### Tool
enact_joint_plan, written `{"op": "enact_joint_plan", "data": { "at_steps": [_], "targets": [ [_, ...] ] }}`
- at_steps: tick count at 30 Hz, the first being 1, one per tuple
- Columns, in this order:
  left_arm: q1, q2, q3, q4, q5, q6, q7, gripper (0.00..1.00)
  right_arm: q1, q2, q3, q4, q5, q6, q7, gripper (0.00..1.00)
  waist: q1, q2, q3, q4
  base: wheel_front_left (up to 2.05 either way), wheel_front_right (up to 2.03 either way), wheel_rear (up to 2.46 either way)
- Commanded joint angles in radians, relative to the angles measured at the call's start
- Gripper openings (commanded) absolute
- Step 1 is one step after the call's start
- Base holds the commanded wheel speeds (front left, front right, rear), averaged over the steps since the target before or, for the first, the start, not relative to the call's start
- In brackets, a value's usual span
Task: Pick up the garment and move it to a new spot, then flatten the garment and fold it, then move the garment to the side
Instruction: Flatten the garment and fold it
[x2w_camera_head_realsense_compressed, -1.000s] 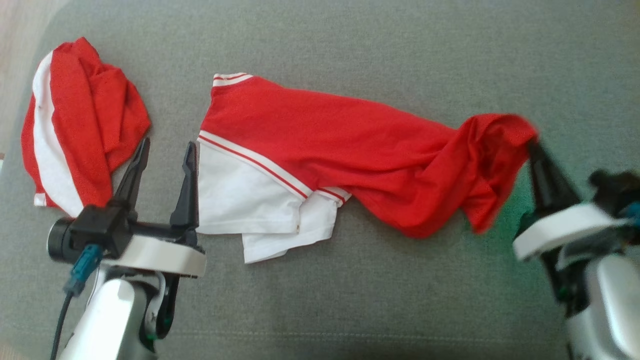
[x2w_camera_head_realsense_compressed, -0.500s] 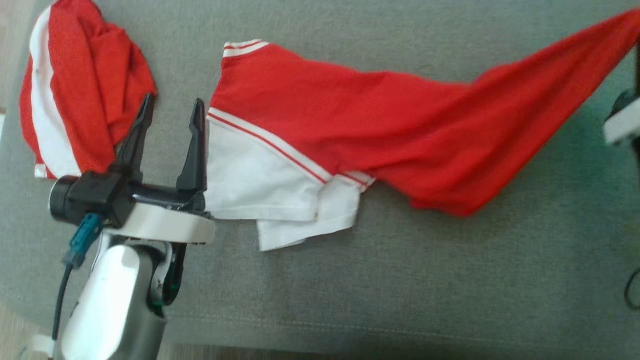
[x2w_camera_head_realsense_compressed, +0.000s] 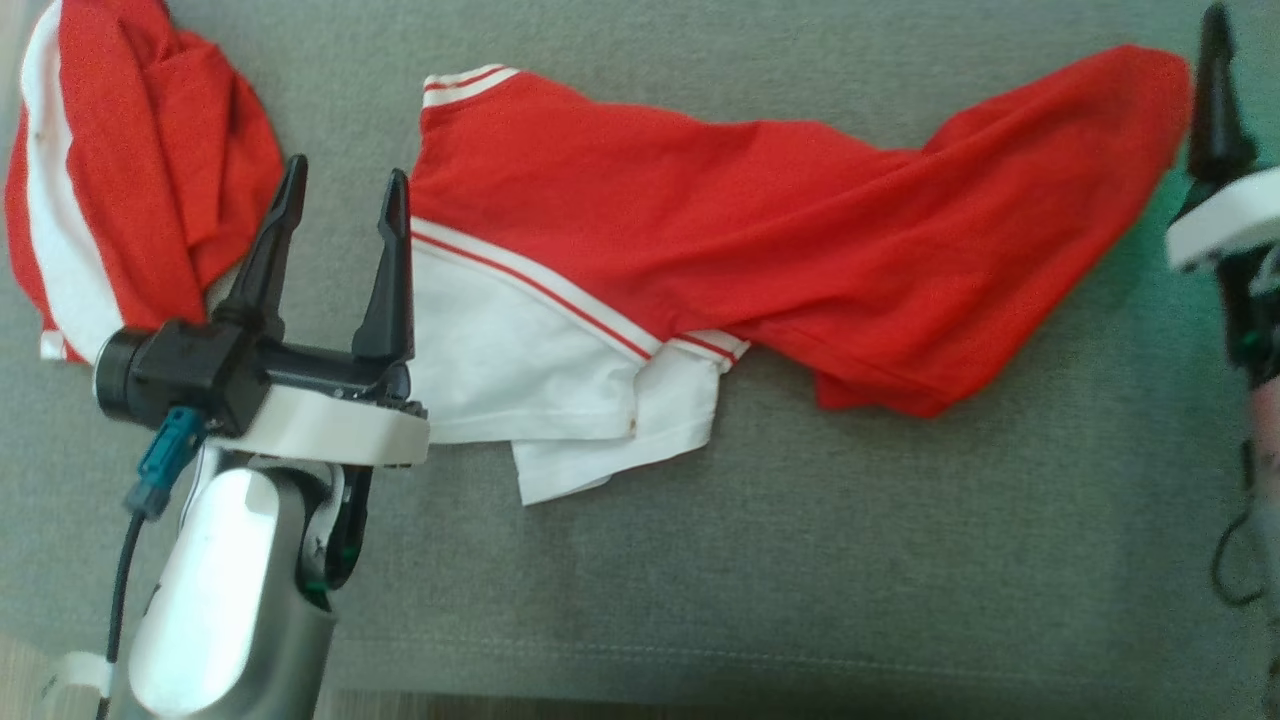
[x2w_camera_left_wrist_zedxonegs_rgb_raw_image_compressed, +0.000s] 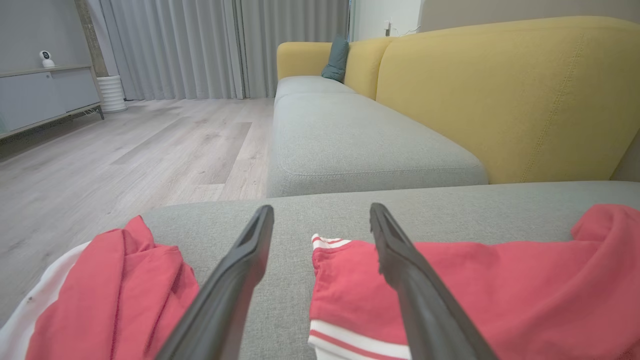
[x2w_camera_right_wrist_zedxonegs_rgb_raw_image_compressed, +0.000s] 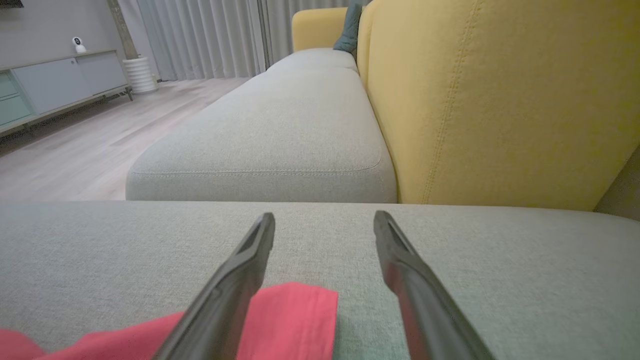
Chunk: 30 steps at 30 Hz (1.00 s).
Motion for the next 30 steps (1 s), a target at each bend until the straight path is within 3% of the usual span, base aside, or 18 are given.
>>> {"op": "enact_joint_plan", "data": {
  "at_steps": [1, 10, 21, 30],
  "targets": [
    [-0.011, 0.017, 0.047, -0.027, 0.012, -0.006, -0.005, 1.00, 0.039, 0.015, 0.006, -0.026, -0.010, -0.001, -0.032, 1.00, -0.0001, 0.0000, -0.021, -0.019, 0.00, 0.00, 0.00],
    [0.071, 0.019, 0.082, -0.008, 0.021, -0.006, -0.005, 1.00, 0.244, 0.093, 0.004, -0.183, -0.052, -0.001, -0.105, 1.00, -0.0001, 0.0000, -0.118, -0.079, 0.00, 0.00, 0.00],
    [0.169, 0.022, 0.098, 0.002, 0.023, -0.001, -0.005, 1.00, 0.528, 0.183, 0.025, -0.491, -0.098, -0.001, -0.014, 1.00, -0.0001, 0.0000, -0.215, -0.120, 0.00, 0.00, 0.00],
    [0.197, 0.025, 0.096, 0.006, 0.021, 0.001, -0.005, 1.00, 0.642, 0.218, 0.045, -0.630, -0.108, -0.001, 0.055, 1.00, -0.0001, 0.0000, -0.239, -0.126, 0.00, 0.00, 0.00]
  ]
}}
